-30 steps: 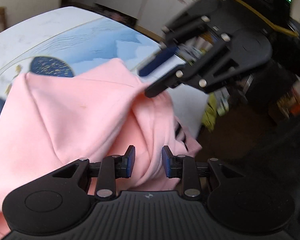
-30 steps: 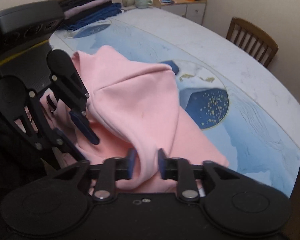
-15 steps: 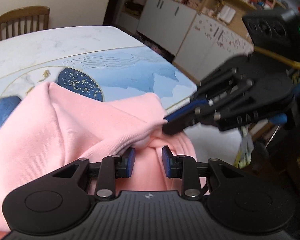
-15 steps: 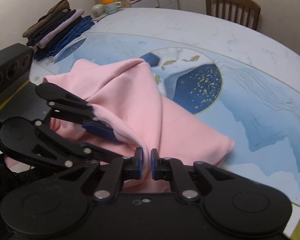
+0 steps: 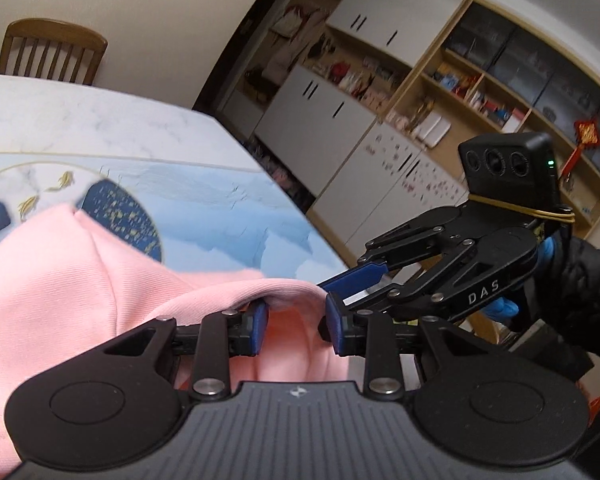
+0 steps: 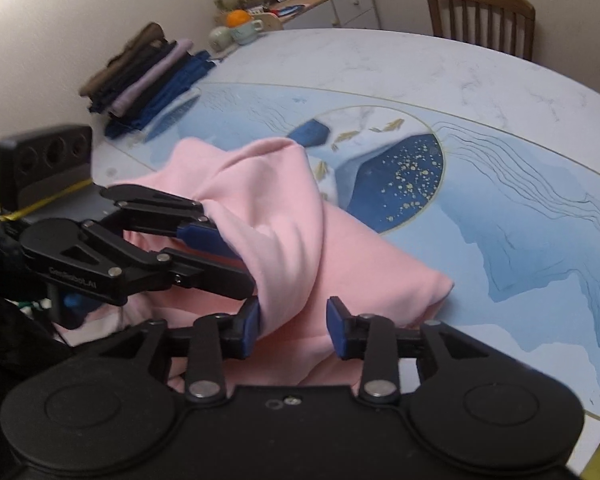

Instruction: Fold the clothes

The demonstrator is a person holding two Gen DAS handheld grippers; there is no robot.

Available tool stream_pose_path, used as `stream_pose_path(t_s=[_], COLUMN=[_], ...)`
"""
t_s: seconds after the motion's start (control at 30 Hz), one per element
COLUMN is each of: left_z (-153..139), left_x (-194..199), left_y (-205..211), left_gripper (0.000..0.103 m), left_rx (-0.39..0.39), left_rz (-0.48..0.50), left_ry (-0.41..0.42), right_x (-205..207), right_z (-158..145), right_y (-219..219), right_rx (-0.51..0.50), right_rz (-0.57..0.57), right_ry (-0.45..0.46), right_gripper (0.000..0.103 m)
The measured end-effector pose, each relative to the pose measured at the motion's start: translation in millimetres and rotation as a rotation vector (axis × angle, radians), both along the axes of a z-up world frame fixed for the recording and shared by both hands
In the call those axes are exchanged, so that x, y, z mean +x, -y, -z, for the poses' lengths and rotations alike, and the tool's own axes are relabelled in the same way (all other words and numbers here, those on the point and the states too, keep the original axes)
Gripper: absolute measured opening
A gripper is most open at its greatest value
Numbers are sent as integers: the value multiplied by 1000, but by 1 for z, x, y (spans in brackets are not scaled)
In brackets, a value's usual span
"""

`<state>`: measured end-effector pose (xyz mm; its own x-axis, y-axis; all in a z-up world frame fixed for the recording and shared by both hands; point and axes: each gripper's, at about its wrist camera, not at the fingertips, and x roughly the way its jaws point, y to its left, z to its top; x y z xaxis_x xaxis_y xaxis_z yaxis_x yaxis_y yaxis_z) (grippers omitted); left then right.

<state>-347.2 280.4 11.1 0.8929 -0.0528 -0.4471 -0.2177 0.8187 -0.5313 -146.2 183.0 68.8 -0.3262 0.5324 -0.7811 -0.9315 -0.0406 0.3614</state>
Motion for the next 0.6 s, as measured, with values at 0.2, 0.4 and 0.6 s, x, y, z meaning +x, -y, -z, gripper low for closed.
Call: stream_pose_path(t_s=[0.2, 0.4, 0.6], left_z=[-7, -9, -20], left_x=[-13, -27, -21], left_y=[2, 1, 7], left_gripper=[22, 22, 22], left_rx=[-16, -49, -49], left_rz=[-18, -38, 42], left_ry=[1, 12, 71], right_x=[-3, -11, -9], right_z=[3, 8, 2], right_y=[-6, -10, -5], right_rx=[-12, -24, -33], right_rz=[-86, -160, -211], right_ry=[-11, 3, -8], right_gripper=[103, 103, 103])
